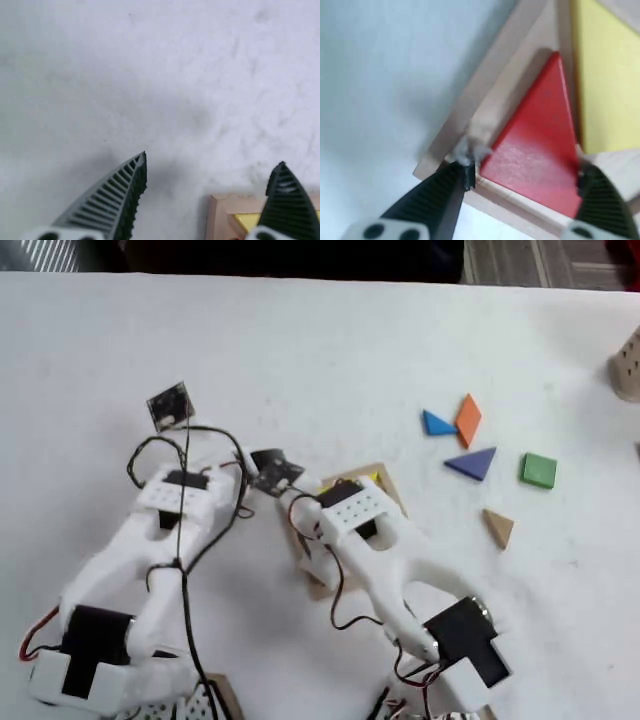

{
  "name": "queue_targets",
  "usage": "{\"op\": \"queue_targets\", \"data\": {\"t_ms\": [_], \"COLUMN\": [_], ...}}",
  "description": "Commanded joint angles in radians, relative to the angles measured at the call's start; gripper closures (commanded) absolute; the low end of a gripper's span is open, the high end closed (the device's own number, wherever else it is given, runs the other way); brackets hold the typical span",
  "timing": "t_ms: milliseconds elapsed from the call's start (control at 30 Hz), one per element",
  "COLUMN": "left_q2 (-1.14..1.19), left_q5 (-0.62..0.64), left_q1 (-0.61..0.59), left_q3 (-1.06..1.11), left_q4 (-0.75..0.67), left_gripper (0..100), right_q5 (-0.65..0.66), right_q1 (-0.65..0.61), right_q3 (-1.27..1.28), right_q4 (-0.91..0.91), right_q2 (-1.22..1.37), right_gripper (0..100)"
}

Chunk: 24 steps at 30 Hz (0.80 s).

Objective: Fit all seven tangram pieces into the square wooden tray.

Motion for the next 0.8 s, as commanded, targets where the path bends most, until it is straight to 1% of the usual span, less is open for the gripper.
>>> {"op": "queue_targets", "data": {"t_ms": [0, 67, 167, 300, 433, 767], "left_q2": [-0.010, -0.012, -0.044, -0.088, -0.104, -0.108], "left_q5": [-0.015, -0.009, -0.002, 0.106, 0.137, 0.149], "left_q1": [-0.010, -0.025, -0.107, -0.217, -0.274, -0.288], "left_q3": [-0.034, -0.035, -0.052, -0.055, -0.048, -0.049], "left_q4": [-0.017, -0.018, -0.018, -0.026, -0.074, -0.075], "left_gripper": [63, 63, 63, 63, 63, 63], "right_q5": [-0.012, -0.017, -0.021, -0.091, -0.097, -0.100], "right_q1": [-0.004, 0.007, 0.041, 0.056, 0.056, 0.058], "right_q3": [-0.015, -0.014, -0.014, -0.012, -0.012, 0.011], "right_q4": [0.004, 0.004, 0.005, 0.005, 0.005, 0.005], "right_q2": [-0.005, -0.005, -0.005, -0.007, -0.007, -0.038], "right_gripper": [80.7, 81.3, 80.6, 80.7, 80.8, 80.8]}}
